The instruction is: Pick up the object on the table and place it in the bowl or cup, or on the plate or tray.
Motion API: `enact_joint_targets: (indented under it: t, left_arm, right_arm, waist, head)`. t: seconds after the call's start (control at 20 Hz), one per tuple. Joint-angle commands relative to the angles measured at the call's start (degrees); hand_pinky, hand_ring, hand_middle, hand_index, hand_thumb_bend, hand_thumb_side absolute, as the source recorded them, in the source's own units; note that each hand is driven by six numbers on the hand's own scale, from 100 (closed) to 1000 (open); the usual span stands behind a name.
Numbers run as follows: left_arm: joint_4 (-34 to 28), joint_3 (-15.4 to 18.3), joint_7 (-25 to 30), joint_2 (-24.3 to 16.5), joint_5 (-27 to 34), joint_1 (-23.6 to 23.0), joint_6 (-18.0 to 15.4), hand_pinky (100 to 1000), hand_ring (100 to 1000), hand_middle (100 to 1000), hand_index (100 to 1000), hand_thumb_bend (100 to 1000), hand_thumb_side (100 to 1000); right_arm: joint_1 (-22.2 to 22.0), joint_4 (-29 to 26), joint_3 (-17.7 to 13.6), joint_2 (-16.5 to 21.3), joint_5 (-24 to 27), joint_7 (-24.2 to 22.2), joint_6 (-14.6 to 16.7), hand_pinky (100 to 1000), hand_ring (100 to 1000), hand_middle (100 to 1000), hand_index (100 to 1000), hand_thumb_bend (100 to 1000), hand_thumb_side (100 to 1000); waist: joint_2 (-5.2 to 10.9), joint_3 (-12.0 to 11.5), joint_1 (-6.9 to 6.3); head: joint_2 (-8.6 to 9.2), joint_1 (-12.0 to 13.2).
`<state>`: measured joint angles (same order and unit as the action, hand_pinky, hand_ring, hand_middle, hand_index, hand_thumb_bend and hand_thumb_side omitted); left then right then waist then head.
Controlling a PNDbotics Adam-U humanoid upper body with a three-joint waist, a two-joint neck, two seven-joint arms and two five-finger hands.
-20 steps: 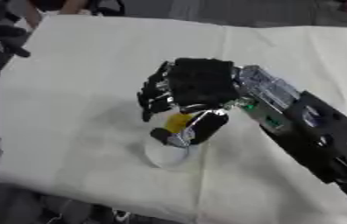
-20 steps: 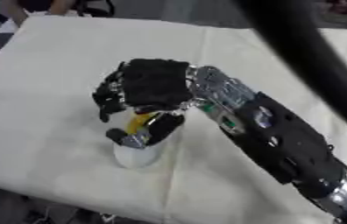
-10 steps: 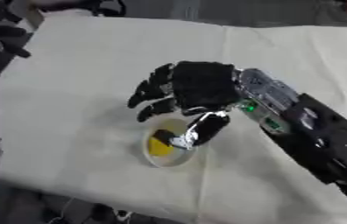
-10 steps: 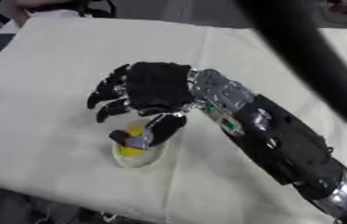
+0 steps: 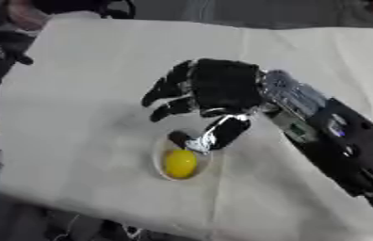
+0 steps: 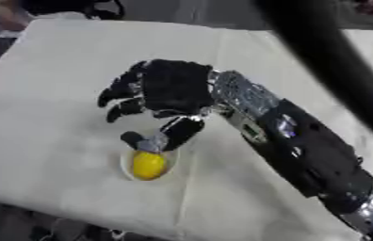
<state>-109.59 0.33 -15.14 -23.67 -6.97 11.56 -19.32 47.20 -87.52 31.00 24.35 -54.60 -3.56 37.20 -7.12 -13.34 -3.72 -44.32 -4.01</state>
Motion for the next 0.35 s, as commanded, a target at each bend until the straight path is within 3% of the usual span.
enact_joint_targets:
  t: [0.05, 0.1, 0.15, 0.35]
  left_arm:
    - [-0.6, 0.8, -0.4, -1.1, -0.1, 0.5, 0.0, 473, 678, 768, 796, 297, 849]
    - [-0.7, 0.7, -0.5, -0.9, 0.0, 0.6, -0.1, 473, 677, 768, 796, 297, 850]
    - [-0.6, 0.7, -0.7, -0.7, 0.3, 0.8, -0.2, 476, 686, 769, 799, 300, 846]
    - [-0.5, 0.6, -1.6, 0.0, 0.3, 1.7, -0.2, 484, 700, 776, 813, 306, 844]
  right_arm:
    - [-0.8, -3.5, -3.6, 4.6, 3.3, 0.6, -2.7, 466, 683, 769, 755, 100, 934]
    - [-1.6, -4.6, -4.6, 5.9, 4.4, 1.0, -3.8, 452, 672, 767, 754, 100, 987]
    - [-3.3, -5.9, -6.2, 7.4, 6.3, 2.0, -5.4, 392, 628, 741, 751, 100, 937]
    - [-9.7, -12.2, -12.4, 11.3, 16.6, 5.9, -11.3, 298, 572, 687, 747, 100, 952]
  waist:
    - [0.77, 0.3, -0.16]
    - [0.74, 0.4, -0.18]
    - [0.64, 0.6, -0.19]
    - [0.31, 1.5, -0.18]
  head:
    - [0.20, 1.0]
    - [0.20, 1.1]
    - [0.20, 1.4]
    - [0.20, 2.3]
